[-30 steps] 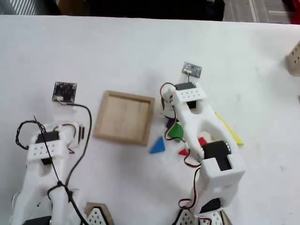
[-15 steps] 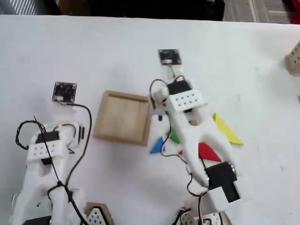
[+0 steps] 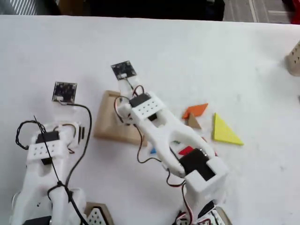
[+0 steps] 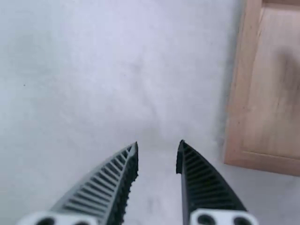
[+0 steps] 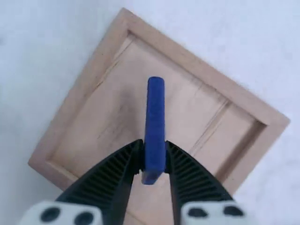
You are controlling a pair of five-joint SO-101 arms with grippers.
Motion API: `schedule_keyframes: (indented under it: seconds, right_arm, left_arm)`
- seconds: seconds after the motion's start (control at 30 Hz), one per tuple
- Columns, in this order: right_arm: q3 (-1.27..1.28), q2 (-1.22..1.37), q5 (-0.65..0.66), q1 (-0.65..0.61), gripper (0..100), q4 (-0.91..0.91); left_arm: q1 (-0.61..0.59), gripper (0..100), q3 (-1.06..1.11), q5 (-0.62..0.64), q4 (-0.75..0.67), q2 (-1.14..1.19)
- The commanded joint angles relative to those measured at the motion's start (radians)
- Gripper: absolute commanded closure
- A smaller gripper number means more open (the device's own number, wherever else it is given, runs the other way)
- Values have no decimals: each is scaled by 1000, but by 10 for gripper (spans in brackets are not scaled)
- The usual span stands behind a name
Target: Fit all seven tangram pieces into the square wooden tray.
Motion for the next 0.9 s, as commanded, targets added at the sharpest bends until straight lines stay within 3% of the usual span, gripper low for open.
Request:
schedule_keyframes:
  seconds: [0.0,0.13,0.33,0.5,0.87]
  right_arm:
    - [-101,4,18,22,754,90]
    - [-163,5,107,19,636,202]
    - [-305,-22,239,65,658,452]
    - [-353,-125,298,206,713,631]
    - [9,-341,299,381,935,427]
  left_arm:
    - [-7,846,3,-5,-21,-30]
    - [-7,846,3,-5,-23,-30]
    - [-7,846,3,-5,-23,-30]
    - [-7,846,3,-5,-23,-30]
    - [58,849,3,-2,-23,-31]
